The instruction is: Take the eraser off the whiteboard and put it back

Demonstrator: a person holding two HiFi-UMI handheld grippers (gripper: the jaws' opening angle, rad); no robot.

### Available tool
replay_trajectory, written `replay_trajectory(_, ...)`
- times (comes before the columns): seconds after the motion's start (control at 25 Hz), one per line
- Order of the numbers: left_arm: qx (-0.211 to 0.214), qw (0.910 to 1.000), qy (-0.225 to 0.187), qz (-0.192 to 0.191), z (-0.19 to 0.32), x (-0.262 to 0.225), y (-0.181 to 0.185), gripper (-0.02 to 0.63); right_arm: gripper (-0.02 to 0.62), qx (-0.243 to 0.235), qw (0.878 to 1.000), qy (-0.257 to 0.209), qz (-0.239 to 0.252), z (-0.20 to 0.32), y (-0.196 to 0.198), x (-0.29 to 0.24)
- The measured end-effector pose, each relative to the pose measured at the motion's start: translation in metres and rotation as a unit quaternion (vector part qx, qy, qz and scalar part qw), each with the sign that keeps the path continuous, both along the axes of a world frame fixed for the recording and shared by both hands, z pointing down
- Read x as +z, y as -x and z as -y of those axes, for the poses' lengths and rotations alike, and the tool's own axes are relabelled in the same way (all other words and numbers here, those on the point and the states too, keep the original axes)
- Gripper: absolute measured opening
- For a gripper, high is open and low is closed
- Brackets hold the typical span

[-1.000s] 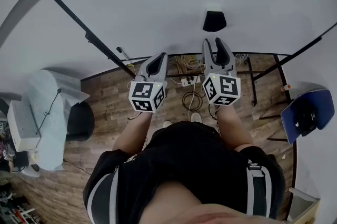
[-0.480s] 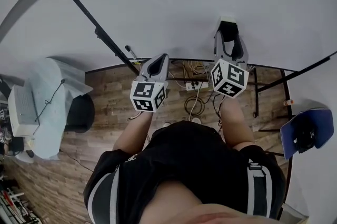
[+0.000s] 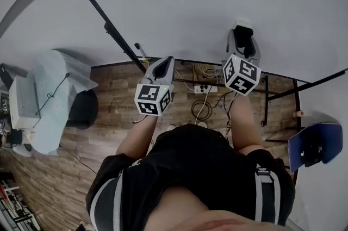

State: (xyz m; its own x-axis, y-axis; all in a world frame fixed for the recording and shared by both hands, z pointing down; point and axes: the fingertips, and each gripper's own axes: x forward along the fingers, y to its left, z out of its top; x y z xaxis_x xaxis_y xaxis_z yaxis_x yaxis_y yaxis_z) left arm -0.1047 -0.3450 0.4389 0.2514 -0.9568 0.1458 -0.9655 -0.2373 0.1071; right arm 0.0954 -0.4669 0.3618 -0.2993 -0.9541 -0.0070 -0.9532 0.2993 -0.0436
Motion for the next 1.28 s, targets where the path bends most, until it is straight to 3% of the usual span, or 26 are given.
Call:
replay_trajectory(0.36,0.003,1.0000,-0.002,0.001,-0.004,0.000,-0.001,0.009,0.225,-0.010,1.000,-0.002,-0.006,-0.003,0.000,0.002)
replay_trajectory(0.56,0.009,1.0000,-0.003,0.001,-0.007,-0.001,-0.004,0.009,0.224,-0.042,0.998,0.017,0.048,-0.009,-0.003,0.000)
replay_trajectory(0.72,0.013,0.9999,-0.006,-0.001,-0.009,-0.002,-0.003,0.009,0.224,-0.044,0.999,-0.004,0.015,-0.023,0.004,-0.001)
replay_trajectory(1.28,0.037,0.9993,-0.001,-0.001,-0.009,0.003,-0.012,0.009,0.225,-0.092,0.995,-0.009,0.028,-0.079,0.027,0.027)
